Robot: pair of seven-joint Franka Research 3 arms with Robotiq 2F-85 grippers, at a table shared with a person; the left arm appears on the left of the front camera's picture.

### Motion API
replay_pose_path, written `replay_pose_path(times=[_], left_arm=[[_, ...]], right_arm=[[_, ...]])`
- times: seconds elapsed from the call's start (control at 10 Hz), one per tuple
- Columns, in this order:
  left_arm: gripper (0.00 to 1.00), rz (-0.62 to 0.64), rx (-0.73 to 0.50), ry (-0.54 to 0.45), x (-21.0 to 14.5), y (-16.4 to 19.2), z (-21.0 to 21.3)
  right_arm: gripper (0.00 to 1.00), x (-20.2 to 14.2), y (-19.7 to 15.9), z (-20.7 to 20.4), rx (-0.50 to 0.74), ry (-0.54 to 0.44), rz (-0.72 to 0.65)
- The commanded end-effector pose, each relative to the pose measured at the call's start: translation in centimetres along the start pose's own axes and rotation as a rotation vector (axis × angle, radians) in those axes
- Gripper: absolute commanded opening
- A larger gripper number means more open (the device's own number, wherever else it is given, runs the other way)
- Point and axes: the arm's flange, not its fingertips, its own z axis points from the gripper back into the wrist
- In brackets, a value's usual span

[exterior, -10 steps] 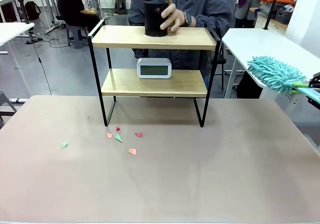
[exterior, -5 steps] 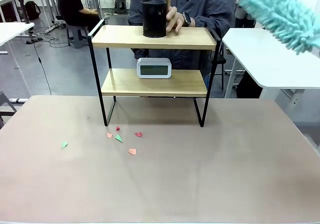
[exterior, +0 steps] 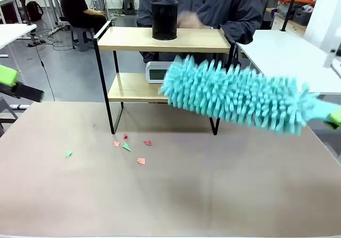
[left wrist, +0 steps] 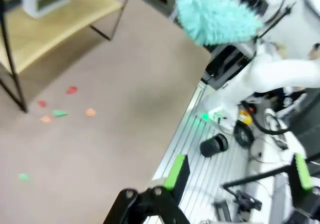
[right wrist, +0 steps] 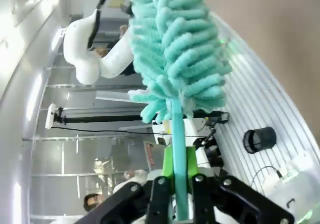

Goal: Clean the shelf.
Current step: Hand the Duster back to the human.

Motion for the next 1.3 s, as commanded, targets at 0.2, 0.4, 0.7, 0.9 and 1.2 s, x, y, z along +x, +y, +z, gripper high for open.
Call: replay_pose_path(times=[0.2, 0.4, 0.7, 0.9, 1.2], left_arm=[[1.00, -0.010, 0.005, -0.023, 0.1, -0.4, 1.0], [1.00, -0.046, -0.062, 0.103, 2.9, 0.9, -2.6], [1.00, -0.015, -0.127, 0.193, 5.4, 3.5, -8.1], [1.00, 0.021, -0.180, 0.263, 5.5, 4.6, -11.7], [1.00, 0.013, -0.263, 0.370, 4.9, 3.8, -15.6]], right_arm=[[0.12, 2.5, -0.8, -0.7, 0.028, 0.139, 0.041], [0.12, 5.9, 2.3, -1.6, -0.031, 0.316, 0.137], [0.12, 9.0, 6.7, -3.9, -0.110, 0.639, 0.198], [0.12, 10.7, 7.1, -5.3, -0.096, 0.752, 0.218], [0.12, 12.3, 8.1, -7.8, -0.096, 0.801, 0.303]])
